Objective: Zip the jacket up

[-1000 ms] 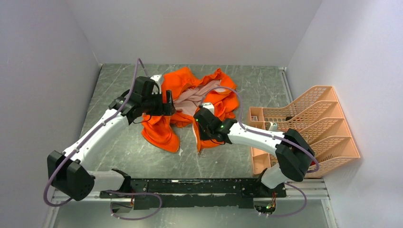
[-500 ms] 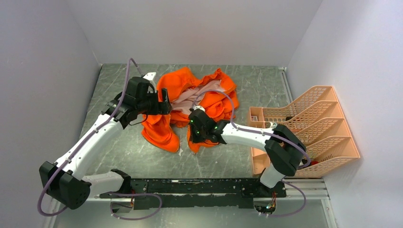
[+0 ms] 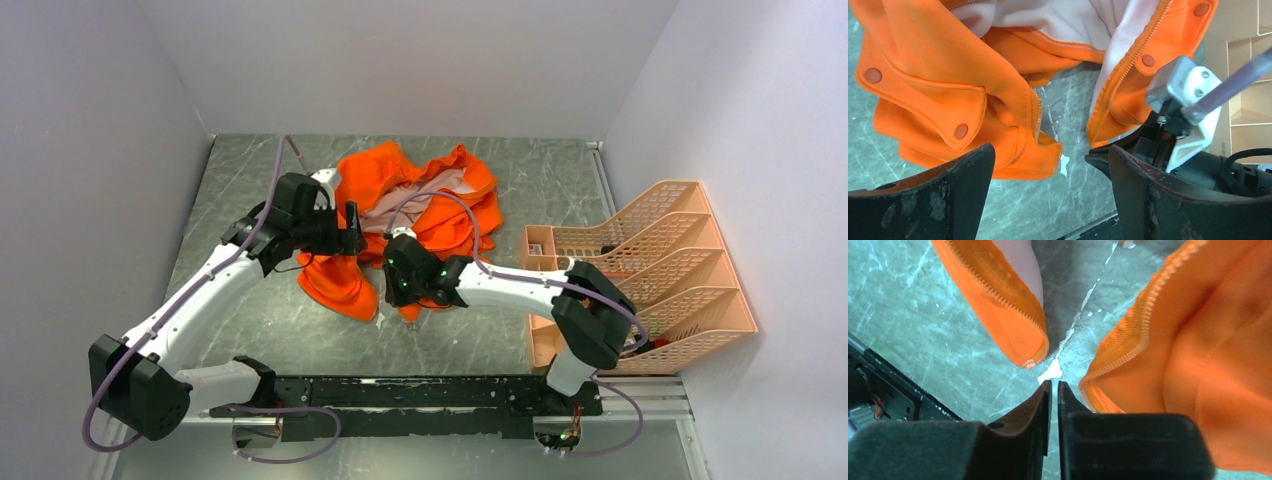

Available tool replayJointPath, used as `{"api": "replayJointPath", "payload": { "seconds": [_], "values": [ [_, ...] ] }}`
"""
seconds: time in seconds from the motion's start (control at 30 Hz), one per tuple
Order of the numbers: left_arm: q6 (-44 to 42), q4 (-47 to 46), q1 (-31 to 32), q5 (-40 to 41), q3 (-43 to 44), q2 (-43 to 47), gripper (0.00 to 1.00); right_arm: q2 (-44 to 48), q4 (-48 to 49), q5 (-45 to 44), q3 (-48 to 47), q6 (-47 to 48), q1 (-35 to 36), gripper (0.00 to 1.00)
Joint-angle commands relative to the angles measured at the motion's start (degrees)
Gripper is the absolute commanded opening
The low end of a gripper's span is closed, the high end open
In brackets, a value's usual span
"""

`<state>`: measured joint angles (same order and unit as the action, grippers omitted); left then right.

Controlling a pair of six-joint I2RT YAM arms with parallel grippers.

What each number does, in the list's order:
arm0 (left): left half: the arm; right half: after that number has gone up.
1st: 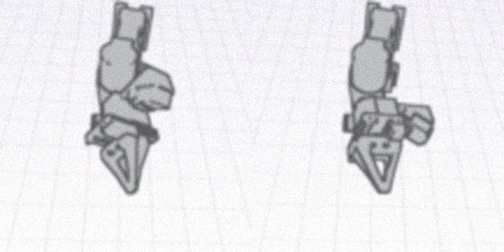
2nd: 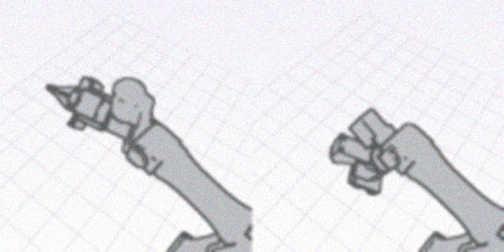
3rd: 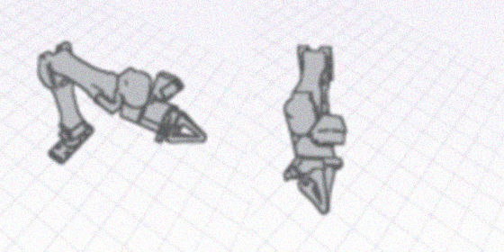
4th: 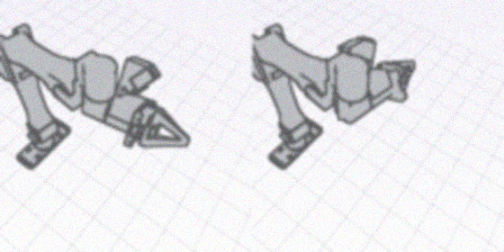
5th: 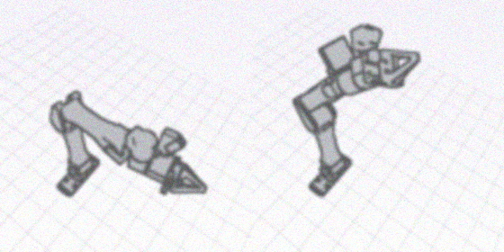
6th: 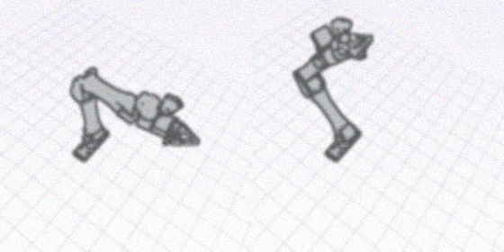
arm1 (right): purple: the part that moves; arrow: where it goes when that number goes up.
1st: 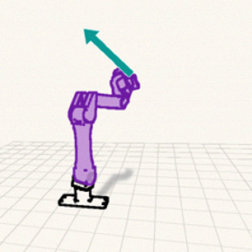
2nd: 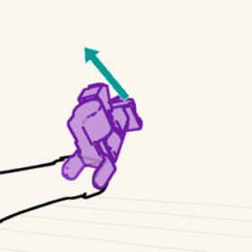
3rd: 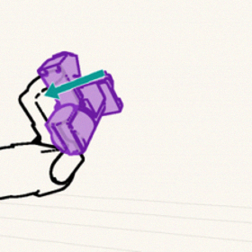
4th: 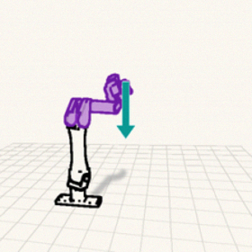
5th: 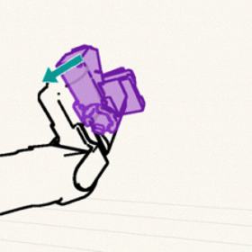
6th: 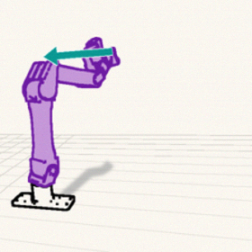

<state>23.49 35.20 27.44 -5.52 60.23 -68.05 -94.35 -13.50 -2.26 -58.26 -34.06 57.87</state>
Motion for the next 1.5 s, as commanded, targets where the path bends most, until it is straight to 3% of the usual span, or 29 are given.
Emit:
{"api": "replayJointPath", "payload": {
  "seconds": [0.0,0.17,0.5,1.03,1.37,1.47],
  "values": [
    [0.8,-2.9,0.4,-4.3,-1.1,-0.2,0.88,5.7,-0.7,-5.5,2.1,0.5,0.3,0.17],
    [0.8,-5.3,1.4,-9.0,-2.9,-1.8,0.87,11.4,-2.2,-9.5,6.9,1.6,0.3,0.29],
    [5.1,-10.8,6.3,-16.2,-8.1,-5.0,0.85,23.2,3.8,-9.9,19.2,5.2,0.2,0.33],
    [14.8,-27.5,9.6,-20.8,-16.3,-16.2,0.80,33.2,7.8,-9.8,25.9,5.0,0.1,0.38],
    [17.6,-34.8,9.6,-24.1,-17.0,-23.6,0.67,34.7,9.5,-7.3,27.9,6.1,0.0,0.39],
    [17.6,-37.2,9.6,-24.9,-17.0,-25.6,0.56,35.1,9.7,-6.7,28.3,6.3,0.0,0.40]
  ]
}}
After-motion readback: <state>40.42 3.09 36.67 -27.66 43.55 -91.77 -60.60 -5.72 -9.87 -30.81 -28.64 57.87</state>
